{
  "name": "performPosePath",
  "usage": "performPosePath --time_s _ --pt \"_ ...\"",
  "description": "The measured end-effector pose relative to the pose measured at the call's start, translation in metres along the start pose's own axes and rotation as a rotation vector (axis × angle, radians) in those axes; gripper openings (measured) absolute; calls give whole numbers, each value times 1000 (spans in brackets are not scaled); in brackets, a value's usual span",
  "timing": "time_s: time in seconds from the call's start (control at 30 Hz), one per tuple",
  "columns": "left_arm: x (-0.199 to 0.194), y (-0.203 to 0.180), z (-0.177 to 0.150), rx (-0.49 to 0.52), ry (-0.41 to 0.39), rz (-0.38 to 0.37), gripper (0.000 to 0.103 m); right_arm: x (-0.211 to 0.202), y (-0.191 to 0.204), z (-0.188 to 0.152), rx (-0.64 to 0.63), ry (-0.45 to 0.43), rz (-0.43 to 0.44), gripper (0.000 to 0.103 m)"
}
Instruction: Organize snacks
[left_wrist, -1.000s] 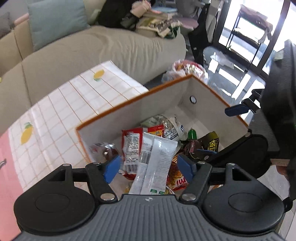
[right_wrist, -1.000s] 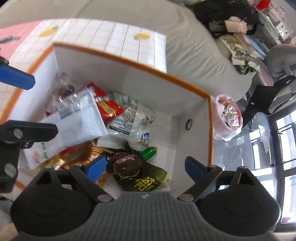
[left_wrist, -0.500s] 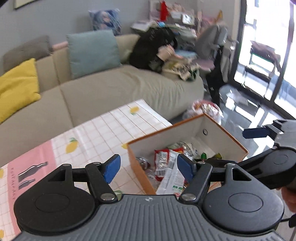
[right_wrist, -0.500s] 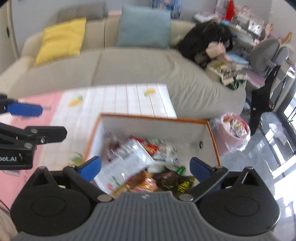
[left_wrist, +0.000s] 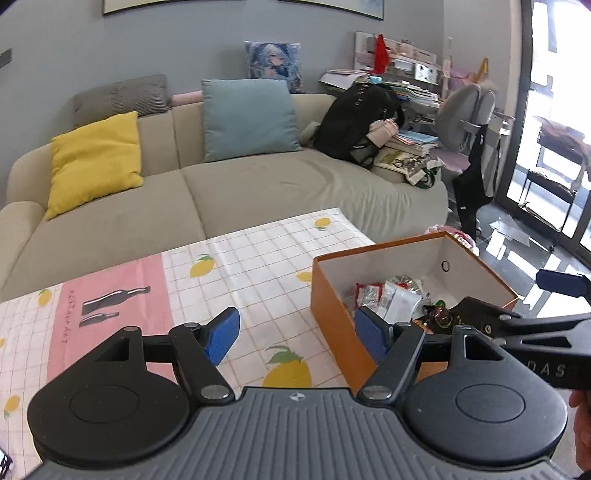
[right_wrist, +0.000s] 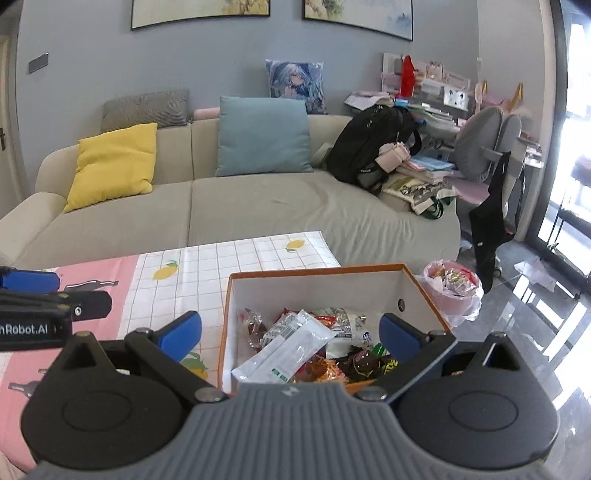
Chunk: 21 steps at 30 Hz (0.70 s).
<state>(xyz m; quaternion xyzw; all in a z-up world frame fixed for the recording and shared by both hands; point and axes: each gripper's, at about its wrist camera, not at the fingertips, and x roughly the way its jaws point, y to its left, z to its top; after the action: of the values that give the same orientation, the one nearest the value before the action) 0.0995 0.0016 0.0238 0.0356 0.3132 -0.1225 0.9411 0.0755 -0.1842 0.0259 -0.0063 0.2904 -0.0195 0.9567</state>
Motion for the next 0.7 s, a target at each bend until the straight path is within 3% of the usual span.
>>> performPosePath --time_s 0.3,0.4,0.7 --pt "-5 3 -33 6 1 89 84 -6 22 -30 -98 -41 6 100" --pt "-1 3 -43 29 28 122 84 -2 27 -39 -106 -12 39 100" --pt "13 13 -68 -42 144 151 84 15 29 -59 -68 82 33 100"
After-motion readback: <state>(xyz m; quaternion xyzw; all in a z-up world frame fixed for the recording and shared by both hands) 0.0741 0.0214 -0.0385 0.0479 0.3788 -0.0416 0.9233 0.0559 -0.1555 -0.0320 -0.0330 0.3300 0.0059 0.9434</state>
